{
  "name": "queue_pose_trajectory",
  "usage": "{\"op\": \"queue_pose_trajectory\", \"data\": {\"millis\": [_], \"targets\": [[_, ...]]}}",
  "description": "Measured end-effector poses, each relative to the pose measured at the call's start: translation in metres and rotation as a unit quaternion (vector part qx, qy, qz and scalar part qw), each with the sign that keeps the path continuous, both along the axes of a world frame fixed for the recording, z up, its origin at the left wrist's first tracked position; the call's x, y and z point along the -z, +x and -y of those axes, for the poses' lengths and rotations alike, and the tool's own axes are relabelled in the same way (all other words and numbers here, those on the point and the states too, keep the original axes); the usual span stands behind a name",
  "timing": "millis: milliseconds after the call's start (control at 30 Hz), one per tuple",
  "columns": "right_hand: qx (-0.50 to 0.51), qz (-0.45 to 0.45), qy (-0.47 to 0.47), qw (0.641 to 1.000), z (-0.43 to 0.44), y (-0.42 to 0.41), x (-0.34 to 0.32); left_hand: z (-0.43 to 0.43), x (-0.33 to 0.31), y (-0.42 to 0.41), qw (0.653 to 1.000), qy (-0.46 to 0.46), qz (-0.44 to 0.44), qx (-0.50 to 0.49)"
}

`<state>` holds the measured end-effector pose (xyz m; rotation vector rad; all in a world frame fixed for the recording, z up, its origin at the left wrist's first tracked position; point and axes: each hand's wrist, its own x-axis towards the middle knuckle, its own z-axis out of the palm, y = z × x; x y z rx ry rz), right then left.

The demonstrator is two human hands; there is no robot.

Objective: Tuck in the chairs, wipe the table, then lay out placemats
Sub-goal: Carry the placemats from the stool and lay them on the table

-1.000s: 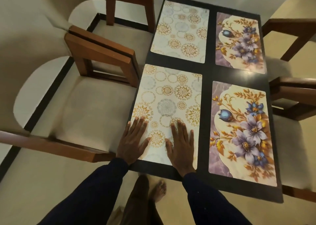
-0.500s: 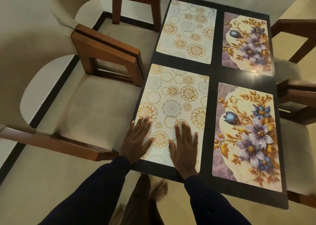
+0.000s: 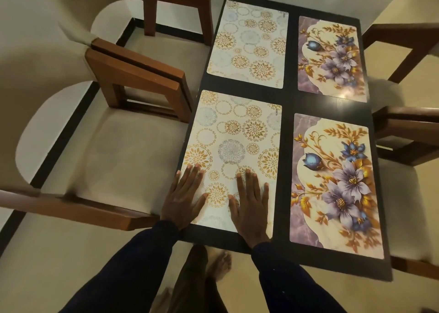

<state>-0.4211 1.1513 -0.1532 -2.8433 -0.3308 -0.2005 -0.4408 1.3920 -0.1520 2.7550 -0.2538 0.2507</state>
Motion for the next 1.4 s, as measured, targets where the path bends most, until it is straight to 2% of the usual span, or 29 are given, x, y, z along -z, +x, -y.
{"op": "queue_pose_trajectory", "data": {"millis": [233, 1400], "targets": [[-0.003, -0.022, 0.01, 1.0, -0.004, -0.004, -0.01, -0.002, 0.001, -0.001, 0.999, 0.005, 0.042, 0.007], [-0.002, -0.047, -0.028, 0.998, 0.003, -0.005, -0.01, 0.005, -0.005, -0.001, 1.0, -0.008, -0.026, 0.01]]}}
